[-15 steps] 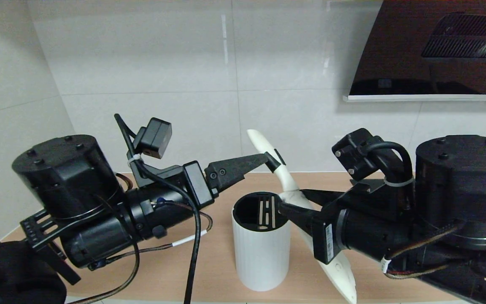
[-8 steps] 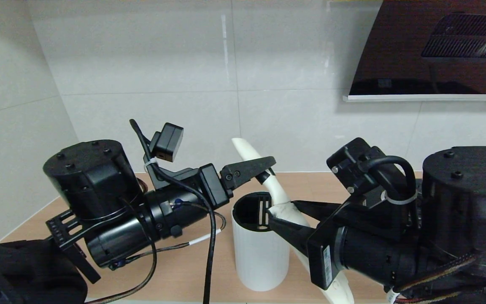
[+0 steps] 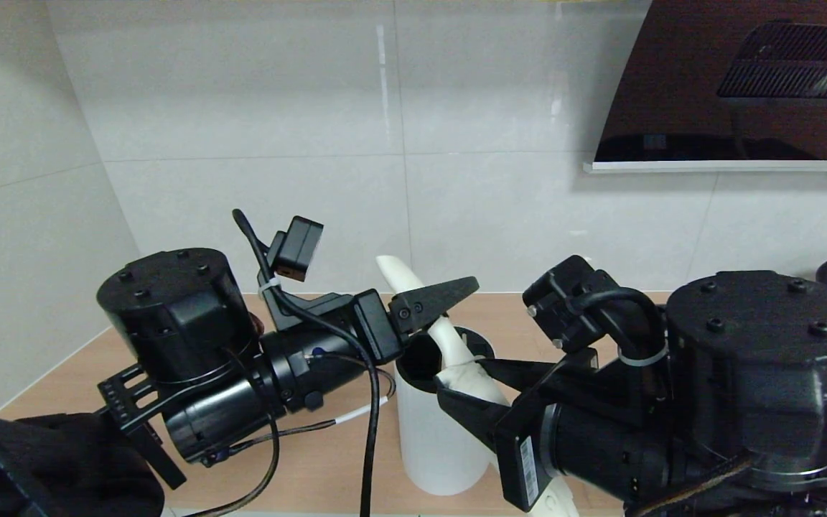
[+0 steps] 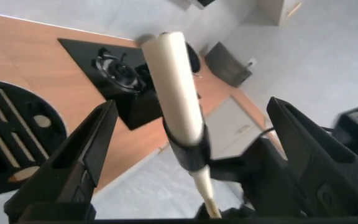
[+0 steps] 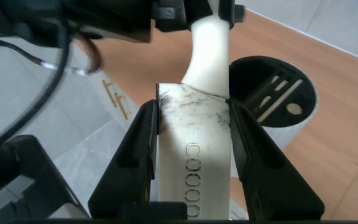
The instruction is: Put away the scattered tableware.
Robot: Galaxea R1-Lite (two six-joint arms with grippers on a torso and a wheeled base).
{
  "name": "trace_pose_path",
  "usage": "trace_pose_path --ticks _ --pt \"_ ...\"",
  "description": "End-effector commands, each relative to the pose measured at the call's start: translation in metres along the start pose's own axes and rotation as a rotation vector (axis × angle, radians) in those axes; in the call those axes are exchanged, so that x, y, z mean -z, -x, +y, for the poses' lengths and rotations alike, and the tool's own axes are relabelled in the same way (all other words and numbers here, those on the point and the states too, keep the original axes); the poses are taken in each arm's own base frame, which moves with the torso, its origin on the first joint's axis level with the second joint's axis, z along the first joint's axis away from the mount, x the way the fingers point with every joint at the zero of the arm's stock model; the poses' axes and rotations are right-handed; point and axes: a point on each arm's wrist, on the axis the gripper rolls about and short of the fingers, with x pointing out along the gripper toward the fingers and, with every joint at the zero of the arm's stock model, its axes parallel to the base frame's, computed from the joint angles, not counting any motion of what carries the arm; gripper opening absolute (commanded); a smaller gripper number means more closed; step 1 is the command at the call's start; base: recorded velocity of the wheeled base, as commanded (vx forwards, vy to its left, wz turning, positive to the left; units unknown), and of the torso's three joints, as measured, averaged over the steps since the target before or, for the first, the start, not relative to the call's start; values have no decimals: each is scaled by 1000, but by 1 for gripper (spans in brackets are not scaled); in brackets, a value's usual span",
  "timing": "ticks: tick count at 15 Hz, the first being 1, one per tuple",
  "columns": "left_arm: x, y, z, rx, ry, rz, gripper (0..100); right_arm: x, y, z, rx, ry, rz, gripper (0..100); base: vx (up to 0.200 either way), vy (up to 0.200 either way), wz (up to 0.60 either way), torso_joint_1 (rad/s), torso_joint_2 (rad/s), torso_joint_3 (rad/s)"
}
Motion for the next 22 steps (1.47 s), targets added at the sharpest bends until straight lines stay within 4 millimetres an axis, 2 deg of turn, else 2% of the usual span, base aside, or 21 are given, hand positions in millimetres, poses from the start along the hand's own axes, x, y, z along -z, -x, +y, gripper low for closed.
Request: trace_pose_path --ticks 1,2,15,16,19,22 --pt "2 -2 2 -10 -5 4 100 2 -2 1 0 2 7 0 0 0 0 0 0 0" --pt "2 -2 2 -12 -5 2 0 2 -2 1 0 0 7 0 0 0 0 0 0 0" --pt "2 -3 -4 20 -11 -10 0 0 0 0 5 -3 -1 0 0 0 0 0 0 0" --pt "3 -3 -4 19 -12 -9 0 0 0 0 3 -3 -1 100 0 0 0 0 0 0" --pt "-2 -6 -7 4 -21 -52 0 -1 0 0 1 -8 -22 100 0 0 0 0 0 0" --pt "-11 -4 -13 -6 -81 -101 0 -9 9 -4 9 -15 -58 100 0 0 0 0 0 0"
